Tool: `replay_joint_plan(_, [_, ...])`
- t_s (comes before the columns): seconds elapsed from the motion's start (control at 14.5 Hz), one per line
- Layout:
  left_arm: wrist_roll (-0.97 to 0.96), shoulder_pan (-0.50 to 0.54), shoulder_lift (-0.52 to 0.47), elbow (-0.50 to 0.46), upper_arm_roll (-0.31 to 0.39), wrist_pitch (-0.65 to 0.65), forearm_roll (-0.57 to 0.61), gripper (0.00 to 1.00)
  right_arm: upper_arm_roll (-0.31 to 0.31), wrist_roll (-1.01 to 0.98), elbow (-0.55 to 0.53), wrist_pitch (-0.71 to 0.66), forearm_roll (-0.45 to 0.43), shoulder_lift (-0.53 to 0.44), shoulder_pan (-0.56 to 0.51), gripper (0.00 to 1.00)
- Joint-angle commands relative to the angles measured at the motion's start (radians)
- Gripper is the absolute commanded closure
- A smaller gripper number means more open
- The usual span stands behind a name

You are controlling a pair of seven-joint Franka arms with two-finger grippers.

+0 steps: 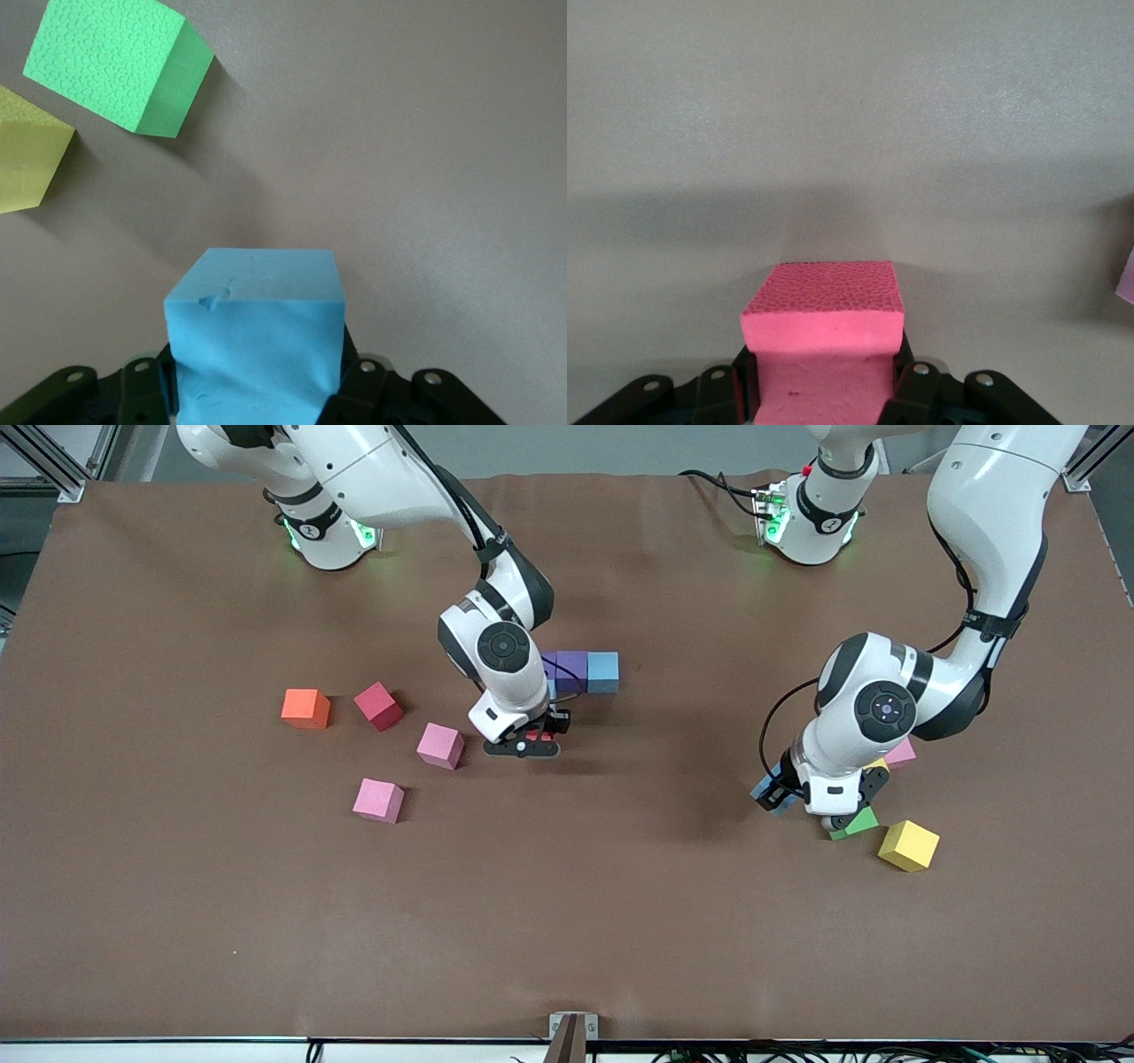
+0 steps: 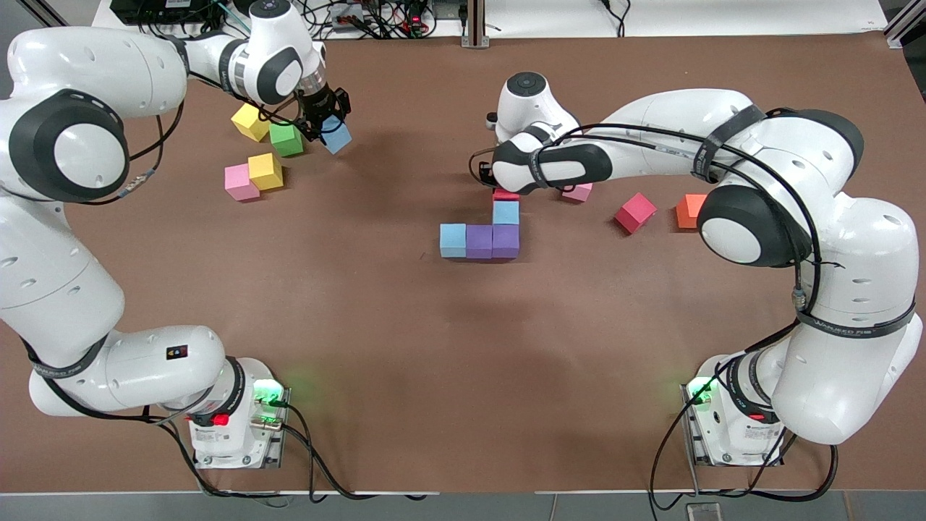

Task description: Arrange 11 blocks into digit 3

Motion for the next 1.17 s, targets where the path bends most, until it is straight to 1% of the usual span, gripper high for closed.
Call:
replay_joint_plan(0.0, [-0.016,-0.002,0.014,0.021,-0.001,-0.020,0.007,0.59,0.000,0.011,0.009,-0.015,-0.008,0.018,0.008,0.99])
replay_joint_plan(1.1, [-0.016,0.001,0.021,0.021,-0.001,-0.020,0.009,0.59,0.000,0.033,0.008,-0.031,-0.002,0.018,0.020,0.99])
